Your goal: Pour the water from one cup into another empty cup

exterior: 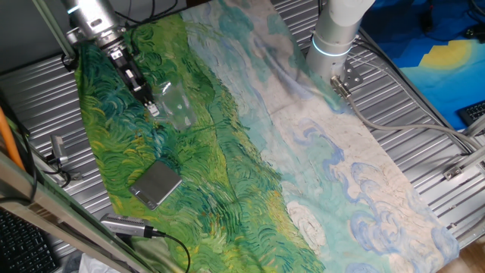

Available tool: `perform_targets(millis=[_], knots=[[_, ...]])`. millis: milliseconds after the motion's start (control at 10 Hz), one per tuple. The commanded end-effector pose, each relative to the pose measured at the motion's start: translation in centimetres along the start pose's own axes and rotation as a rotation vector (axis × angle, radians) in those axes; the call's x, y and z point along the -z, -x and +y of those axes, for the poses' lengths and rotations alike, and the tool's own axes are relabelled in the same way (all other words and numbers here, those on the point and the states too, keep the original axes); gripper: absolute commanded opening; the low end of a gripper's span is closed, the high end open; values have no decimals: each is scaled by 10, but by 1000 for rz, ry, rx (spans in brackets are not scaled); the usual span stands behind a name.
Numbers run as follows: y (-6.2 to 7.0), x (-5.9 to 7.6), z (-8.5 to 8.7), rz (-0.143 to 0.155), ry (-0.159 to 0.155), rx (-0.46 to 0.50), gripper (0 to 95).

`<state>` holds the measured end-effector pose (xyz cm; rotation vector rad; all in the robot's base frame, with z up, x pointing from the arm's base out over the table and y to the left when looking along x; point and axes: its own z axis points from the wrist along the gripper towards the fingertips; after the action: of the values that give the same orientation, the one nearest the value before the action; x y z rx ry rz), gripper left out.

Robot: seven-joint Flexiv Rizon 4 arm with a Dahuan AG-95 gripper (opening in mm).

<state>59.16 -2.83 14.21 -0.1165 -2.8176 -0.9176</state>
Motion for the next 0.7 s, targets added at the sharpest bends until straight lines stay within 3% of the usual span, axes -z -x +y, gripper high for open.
perform_targets(millis=[100, 300, 500, 700], knots=[[-4, -3, 7, -12, -98, -18, 0], [-10, -9, 17, -29, -161, -32, 0], [-17, -17, 26, -50, -250, -44, 0], [-21, -23, 30, -92, -293, -57, 0]])
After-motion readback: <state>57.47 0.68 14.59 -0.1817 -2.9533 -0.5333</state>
